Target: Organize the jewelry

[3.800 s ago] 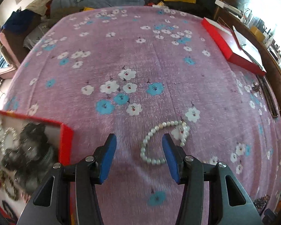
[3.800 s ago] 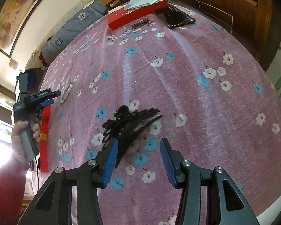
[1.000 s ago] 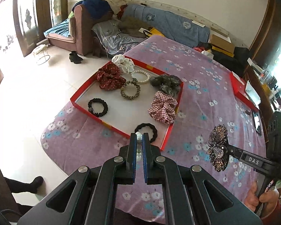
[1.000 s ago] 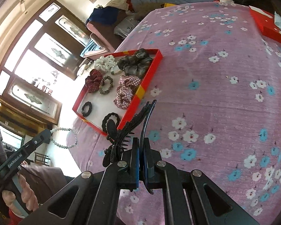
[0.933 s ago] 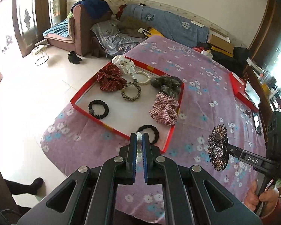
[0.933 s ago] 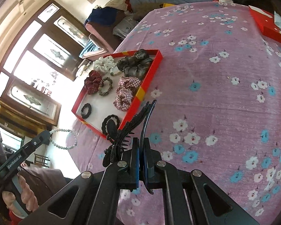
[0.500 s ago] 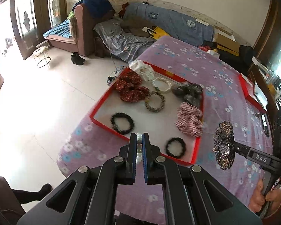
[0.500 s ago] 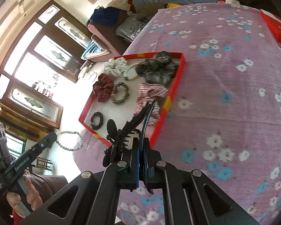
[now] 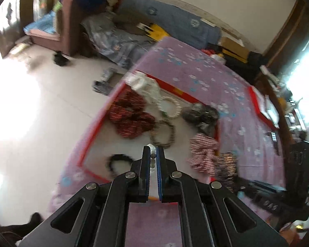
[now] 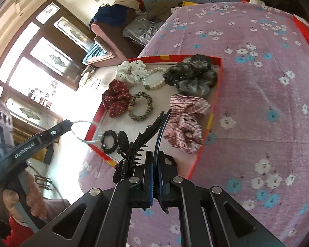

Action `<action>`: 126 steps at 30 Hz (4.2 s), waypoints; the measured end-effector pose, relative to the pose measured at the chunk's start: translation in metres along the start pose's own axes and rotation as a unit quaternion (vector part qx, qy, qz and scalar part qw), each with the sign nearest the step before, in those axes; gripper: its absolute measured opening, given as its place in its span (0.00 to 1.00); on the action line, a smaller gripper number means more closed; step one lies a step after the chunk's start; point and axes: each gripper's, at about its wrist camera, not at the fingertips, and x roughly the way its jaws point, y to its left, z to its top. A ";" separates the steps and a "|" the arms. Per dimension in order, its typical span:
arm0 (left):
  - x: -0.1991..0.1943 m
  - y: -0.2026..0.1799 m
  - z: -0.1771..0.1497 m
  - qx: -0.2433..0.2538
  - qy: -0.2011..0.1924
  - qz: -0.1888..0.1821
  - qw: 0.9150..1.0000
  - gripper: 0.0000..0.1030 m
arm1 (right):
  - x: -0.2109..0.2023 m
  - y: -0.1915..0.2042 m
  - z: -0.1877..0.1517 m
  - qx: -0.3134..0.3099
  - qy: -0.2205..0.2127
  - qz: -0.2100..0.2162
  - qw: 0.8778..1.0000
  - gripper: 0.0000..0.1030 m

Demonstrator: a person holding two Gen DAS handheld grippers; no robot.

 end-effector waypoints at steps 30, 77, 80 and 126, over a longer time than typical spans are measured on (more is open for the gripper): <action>0.017 0.014 -0.034 -0.002 0.027 0.001 1.000 0.27 | 0.096 0.022 0.043 -0.018 0.053 -0.071 0.996 0.32; -0.042 -0.055 -0.085 -0.015 -0.071 0.197 0.978 0.53 | -0.058 -0.040 -0.046 -0.045 -0.034 -0.138 0.989 0.42; -0.049 -0.068 -0.083 0.003 -0.108 0.204 0.973 0.63 | -0.064 -0.040 -0.052 -0.055 -0.038 -0.158 0.985 0.50; -0.041 -0.029 -0.069 0.070 -0.029 0.212 0.974 1.00 | -0.029 0.038 -0.047 -0.037 -0.035 -0.247 0.968 0.67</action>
